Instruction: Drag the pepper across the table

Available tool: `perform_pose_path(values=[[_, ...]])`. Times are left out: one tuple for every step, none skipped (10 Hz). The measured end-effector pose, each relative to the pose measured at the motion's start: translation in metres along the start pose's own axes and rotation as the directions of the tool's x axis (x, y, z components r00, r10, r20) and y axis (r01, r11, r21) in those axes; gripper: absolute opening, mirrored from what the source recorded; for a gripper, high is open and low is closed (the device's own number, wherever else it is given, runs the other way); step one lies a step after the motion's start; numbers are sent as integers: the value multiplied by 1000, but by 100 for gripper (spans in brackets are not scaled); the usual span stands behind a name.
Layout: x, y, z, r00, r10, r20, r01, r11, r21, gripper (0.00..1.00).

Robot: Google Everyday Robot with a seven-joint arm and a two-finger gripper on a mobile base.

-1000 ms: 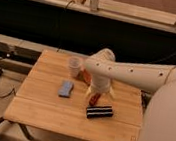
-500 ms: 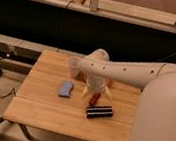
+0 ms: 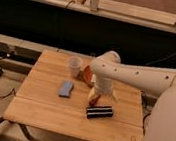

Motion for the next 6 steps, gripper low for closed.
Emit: perform_pose_path(values=[[-1,2,6,1000,-14,-19,13,1000,-20,80],[-2,3,10,999,-21,-31,21,999,-30,80],[-6,9,18,998,-35,-51,32,998,-57,80],[-10,13,22,997,-46,-57,42,997,-68,80],[-15,24,28,996,-65,-67,59,994,-87,80],[-21,38,35,993,-83,-78,74,991,-109,80]])
